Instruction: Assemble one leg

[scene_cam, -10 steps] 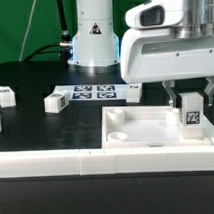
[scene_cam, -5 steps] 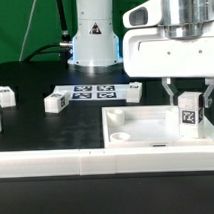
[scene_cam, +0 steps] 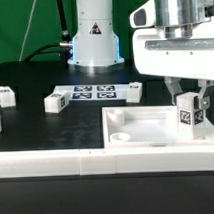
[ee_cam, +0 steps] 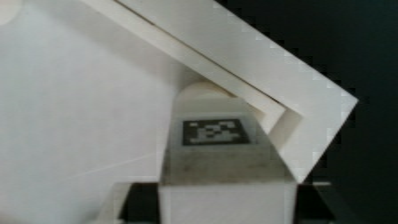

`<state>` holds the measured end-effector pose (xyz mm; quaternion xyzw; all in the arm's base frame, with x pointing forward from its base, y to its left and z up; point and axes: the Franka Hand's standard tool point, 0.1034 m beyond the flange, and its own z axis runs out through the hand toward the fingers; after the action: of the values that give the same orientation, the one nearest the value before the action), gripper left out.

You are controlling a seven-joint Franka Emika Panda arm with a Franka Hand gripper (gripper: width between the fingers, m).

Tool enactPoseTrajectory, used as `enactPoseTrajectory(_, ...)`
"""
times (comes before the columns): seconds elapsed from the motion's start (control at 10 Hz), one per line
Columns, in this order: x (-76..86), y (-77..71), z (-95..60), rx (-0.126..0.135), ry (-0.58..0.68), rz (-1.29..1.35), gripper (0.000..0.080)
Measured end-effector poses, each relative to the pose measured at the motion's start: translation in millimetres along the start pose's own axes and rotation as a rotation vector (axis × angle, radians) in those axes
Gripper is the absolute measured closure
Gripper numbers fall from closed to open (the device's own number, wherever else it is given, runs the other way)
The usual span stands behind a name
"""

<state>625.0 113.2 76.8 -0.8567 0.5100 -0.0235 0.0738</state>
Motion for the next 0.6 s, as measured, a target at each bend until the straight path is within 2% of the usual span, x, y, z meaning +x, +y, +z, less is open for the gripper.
enactPoseTrajectory(0.4,-3.7,-0.5,0.8,0.007,-0.024,0.386,0.0506)
enactPoseTrajectory(0.6,-3.9,-0.6,0.8,0.008,-0.028,0.412,0.0506)
